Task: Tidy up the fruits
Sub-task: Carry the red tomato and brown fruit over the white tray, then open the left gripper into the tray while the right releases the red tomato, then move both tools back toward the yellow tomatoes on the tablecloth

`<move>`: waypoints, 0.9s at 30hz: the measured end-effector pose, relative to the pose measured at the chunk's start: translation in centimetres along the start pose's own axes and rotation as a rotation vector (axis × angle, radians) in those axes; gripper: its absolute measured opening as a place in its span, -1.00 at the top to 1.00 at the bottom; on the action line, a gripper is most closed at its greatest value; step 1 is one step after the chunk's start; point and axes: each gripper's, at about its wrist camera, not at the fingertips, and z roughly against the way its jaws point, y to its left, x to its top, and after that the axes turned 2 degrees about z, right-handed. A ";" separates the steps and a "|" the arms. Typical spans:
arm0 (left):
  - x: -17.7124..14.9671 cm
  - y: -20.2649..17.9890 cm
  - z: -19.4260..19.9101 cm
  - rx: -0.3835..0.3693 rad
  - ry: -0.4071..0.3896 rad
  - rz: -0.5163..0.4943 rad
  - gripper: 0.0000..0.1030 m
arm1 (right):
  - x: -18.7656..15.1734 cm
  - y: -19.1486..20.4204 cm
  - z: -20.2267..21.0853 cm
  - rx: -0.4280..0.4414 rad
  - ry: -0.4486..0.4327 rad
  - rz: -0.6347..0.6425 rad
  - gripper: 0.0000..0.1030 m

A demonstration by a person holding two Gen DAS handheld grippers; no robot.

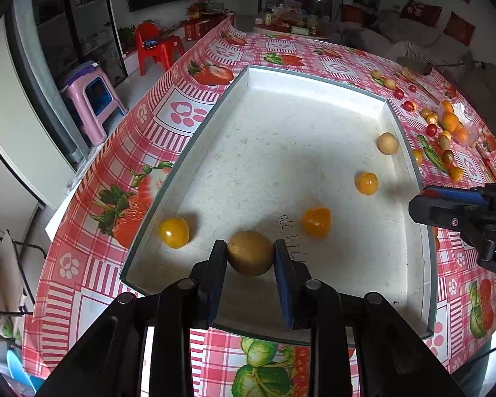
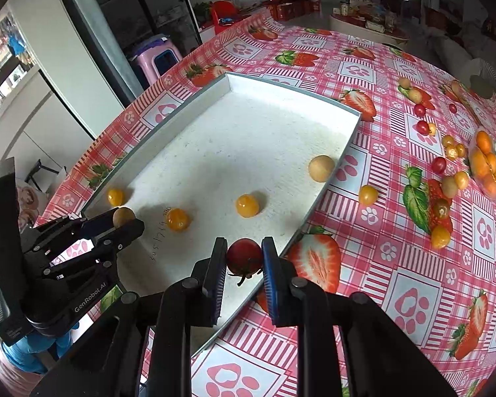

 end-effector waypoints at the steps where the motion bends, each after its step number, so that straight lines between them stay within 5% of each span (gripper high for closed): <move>1: 0.0 0.0 -0.1 0.004 0.005 -0.006 0.41 | 0.2 0.3 -0.6 -0.001 0.009 0.011 0.55; 17: 0.2 -0.2 -0.7 0.023 0.031 -0.048 0.39 | 1.1 1.4 -5.1 -0.041 0.107 0.101 0.51; 18: 0.2 -0.3 -0.7 0.026 0.030 -0.049 0.35 | 1.1 1.2 -4.9 -0.030 0.104 0.084 0.45; 21: 0.1 -0.2 -0.4 0.056 0.001 -0.046 -0.58 | 1.2 0.4 -3.8 -0.007 0.071 0.045 0.12; 27: 0.1 -0.4 0.2 0.065 -0.008 -0.055 -0.58 | 1.1 -0.4 -1.1 -0.007 0.000 0.013 -0.22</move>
